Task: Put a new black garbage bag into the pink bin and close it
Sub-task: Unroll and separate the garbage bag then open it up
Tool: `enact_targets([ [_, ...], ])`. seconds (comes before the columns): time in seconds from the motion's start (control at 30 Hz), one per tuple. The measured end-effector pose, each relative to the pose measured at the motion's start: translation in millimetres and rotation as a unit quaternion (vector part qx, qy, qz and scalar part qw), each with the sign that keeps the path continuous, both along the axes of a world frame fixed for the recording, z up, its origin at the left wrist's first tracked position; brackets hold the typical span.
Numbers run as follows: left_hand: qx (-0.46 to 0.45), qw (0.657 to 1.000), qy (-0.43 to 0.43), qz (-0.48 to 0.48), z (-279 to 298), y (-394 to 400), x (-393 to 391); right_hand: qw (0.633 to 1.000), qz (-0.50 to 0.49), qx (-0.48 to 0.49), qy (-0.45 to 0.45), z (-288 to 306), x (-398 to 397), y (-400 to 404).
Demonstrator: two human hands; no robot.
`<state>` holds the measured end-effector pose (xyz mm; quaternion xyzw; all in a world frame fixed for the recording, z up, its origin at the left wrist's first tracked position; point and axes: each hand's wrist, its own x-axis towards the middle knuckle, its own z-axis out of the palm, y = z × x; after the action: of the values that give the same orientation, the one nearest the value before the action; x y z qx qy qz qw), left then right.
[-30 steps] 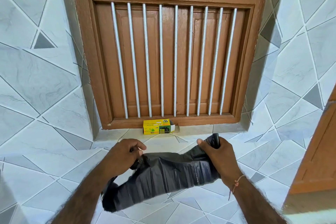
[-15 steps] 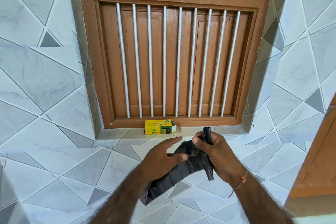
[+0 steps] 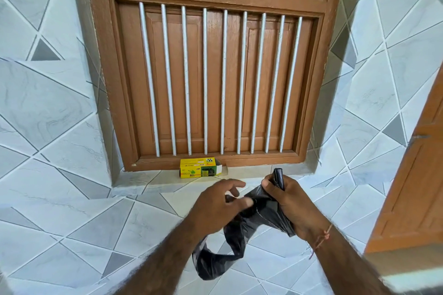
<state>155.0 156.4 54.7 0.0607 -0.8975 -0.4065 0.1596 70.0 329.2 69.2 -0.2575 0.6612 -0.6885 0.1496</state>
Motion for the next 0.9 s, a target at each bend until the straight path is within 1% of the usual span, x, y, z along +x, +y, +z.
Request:
enact_targets([
  [0.07,-0.047,0.999,-0.020,-0.016,-6,4,-5,1.000,0.024,-0.008,-0.001,3,2,-1],
  [0.1,-0.049,0.998,-0.016,-0.019,-8,5,-7,0.999,0.037,-0.015,-0.011,5,3,-1],
  [0.17,-0.024,1.000,-0.001,-0.010,-9,5,-11,0.998,0.044,-0.024,-0.024,7,3,1],
  [0.27,0.034,0.999,0.013,-0.025,-3,2,-8,0.999,-0.013,-0.037,-0.025,5,-3,7],
  [0.33,0.056,0.997,0.021,-0.044,3,0,-3,0.998,-0.036,-0.048,-0.022,1,-7,10],
  [0.4,0.054,0.997,0.028,-0.055,9,-2,-2,0.999,-0.012,-0.050,-0.019,-1,-6,10],
  [0.47,0.032,0.998,0.029,-0.050,11,-3,-3,0.999,0.030,-0.015,-0.008,-4,-7,8],
  [0.53,0.009,0.999,0.030,-0.044,12,-4,-4,0.998,0.046,0.033,0.020,-4,-5,4],
  [0.67,-0.023,0.999,0.037,-0.026,13,-8,-2,0.996,-0.003,0.063,0.063,-5,-4,-9],
  [0.77,-0.013,0.998,0.062,-0.005,11,-13,2,0.999,-0.016,0.034,0.036,-7,-1,-21],
  [0.9,0.014,0.996,0.082,0.025,7,-25,8,0.997,-0.052,-0.043,-0.045,-8,2,-38],
])
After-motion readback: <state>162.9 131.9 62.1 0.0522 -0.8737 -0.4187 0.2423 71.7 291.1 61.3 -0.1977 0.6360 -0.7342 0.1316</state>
